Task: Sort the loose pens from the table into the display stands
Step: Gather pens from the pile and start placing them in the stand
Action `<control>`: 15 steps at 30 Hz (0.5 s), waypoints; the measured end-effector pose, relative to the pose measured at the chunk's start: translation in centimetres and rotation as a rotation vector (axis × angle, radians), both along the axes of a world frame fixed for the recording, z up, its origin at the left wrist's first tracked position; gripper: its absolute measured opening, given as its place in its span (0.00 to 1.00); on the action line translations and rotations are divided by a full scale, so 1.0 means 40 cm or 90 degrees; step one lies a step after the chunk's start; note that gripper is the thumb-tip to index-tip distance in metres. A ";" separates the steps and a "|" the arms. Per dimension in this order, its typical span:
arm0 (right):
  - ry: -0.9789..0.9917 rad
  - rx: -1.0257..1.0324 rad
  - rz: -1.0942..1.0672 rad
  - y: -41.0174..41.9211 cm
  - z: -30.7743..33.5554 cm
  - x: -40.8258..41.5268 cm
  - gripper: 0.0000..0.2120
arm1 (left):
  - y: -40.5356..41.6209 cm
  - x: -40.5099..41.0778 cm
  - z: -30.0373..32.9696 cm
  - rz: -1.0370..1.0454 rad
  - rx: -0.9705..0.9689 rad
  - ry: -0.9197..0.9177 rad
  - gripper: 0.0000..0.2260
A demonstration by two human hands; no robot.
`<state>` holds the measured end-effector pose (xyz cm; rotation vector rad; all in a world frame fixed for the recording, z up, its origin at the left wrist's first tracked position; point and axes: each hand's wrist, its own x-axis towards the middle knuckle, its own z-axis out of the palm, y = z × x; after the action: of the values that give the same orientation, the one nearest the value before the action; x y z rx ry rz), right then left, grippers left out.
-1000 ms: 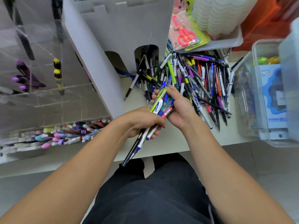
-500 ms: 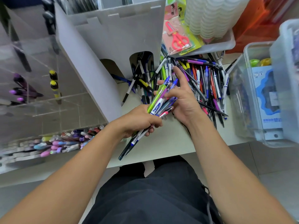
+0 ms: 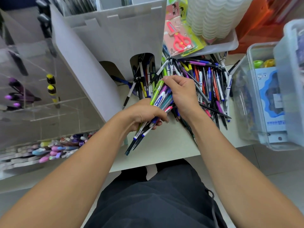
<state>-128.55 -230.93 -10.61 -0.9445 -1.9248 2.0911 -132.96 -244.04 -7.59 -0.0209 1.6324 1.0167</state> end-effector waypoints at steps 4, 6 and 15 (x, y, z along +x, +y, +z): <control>-0.013 0.024 0.082 0.001 0.012 -0.031 0.22 | 0.015 -0.011 0.007 0.034 0.011 -0.010 0.09; -0.018 0.023 0.056 0.013 0.037 -0.034 0.18 | 0.027 -0.011 0.010 0.087 0.041 0.021 0.08; 0.038 -0.356 -0.349 -0.152 0.047 0.189 0.24 | 0.093 -0.041 0.047 0.587 0.220 -0.037 0.06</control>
<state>-120.97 -237.00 -8.74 -1.2999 -0.8907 2.2741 -134.60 -240.33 -5.70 -0.6099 1.3617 1.9596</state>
